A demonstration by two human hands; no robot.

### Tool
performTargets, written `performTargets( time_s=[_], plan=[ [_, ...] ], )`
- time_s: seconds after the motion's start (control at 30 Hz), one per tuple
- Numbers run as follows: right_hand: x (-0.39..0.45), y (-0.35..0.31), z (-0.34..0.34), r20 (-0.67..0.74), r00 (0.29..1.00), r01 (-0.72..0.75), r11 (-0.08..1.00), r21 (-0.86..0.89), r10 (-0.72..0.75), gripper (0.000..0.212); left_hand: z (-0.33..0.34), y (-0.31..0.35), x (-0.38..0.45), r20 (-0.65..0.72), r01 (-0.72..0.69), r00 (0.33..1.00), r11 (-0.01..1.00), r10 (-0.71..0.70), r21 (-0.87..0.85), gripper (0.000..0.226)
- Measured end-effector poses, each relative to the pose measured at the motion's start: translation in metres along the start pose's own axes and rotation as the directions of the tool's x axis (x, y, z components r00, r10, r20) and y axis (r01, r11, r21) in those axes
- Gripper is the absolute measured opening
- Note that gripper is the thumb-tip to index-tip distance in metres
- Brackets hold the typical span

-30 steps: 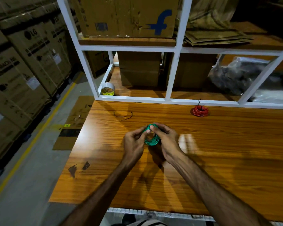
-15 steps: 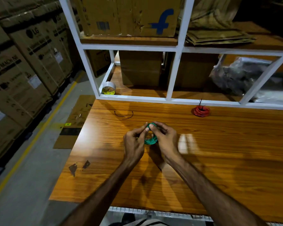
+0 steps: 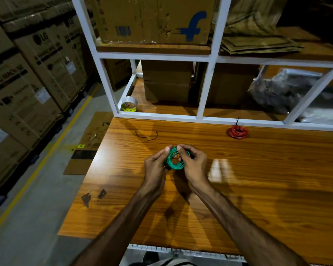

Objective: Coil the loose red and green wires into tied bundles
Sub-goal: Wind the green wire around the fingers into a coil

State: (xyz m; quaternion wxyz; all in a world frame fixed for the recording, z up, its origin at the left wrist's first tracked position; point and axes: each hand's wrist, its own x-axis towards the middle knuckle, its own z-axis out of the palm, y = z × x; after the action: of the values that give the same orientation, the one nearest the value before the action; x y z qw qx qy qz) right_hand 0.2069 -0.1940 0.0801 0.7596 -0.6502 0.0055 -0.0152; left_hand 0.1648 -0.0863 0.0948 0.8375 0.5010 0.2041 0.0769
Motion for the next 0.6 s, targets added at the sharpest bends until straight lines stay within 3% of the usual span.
performTargets(
  time_s=[0.1,0.23,0.6],
  plan=[
    [0.003,-0.003,-0.001,-0.032,0.999,-0.006,1.0,0.023,0.007,0.006,-0.005,0.004,-0.005,0.086,0.008,0.996,0.999,-0.011,0.033,0.046],
    [0.001,-0.006,0.003,-0.061,0.998,-0.013,0.999,0.047,0.016,0.009,-0.014,0.004,-0.008,0.135,-0.134,0.985,0.97,0.108,0.202,0.06],
    [-0.003,-0.007,0.015,-0.086,0.987,-0.123,0.978,0.166,0.139,0.009,-0.016,0.0,-0.005,-0.033,-0.226,0.969,0.934,0.244,0.277,0.038]
  ],
)
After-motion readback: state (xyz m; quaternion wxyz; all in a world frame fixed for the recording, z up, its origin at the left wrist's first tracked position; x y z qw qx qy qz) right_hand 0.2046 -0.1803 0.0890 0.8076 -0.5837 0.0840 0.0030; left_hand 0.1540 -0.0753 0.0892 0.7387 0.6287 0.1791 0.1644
